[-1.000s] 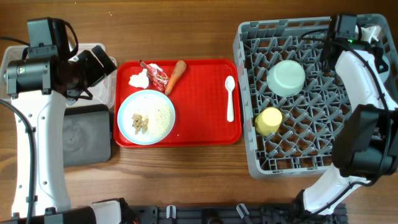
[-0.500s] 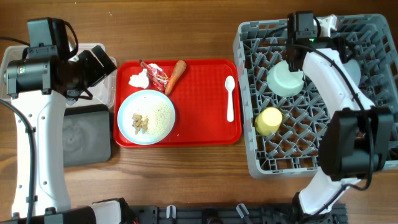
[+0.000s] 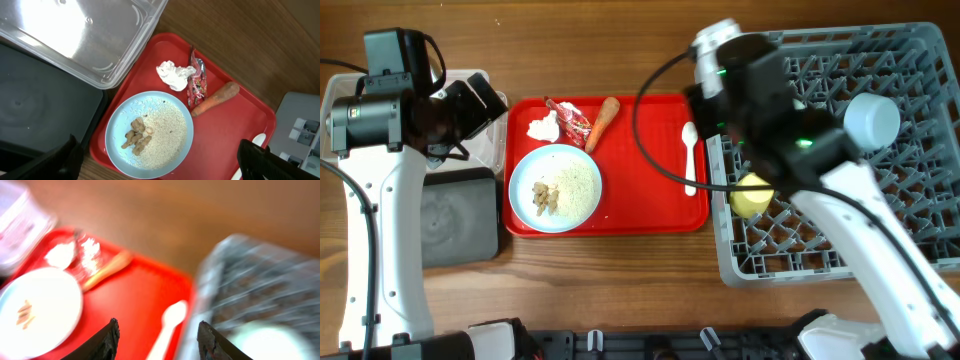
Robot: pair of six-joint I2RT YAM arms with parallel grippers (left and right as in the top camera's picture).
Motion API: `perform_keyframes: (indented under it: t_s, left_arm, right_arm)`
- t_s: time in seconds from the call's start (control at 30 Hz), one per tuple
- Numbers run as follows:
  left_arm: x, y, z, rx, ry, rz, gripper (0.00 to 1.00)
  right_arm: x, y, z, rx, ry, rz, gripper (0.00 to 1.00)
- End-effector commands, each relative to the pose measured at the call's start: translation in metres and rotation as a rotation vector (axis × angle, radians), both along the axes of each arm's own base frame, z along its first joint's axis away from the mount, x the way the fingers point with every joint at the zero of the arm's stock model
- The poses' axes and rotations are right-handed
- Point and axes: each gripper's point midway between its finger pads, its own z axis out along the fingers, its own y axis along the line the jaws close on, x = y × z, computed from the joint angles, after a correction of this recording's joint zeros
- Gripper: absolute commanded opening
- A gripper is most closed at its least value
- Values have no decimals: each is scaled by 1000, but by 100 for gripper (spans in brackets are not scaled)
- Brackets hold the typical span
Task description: Sort waste into correct bins and load items into the dishwasher rack
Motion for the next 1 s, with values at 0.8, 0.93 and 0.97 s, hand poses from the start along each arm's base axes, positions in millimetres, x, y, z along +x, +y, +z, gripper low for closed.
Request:
perform_keyframes:
  t_s: [0.8, 0.93, 0.97]
  left_arm:
    - [0, 2, 4, 3, -13, 14, 100]
    - [0, 2, 4, 3, -13, 14, 100]
    - [0, 2, 4, 3, -13, 13, 100]
  right_arm:
    - [2, -7, -266, -148, 578, -377, 43]
    - [0, -6, -267, -144, 596, -369, 31]
    - [-1, -5, -268, -142, 601, -357, 27]
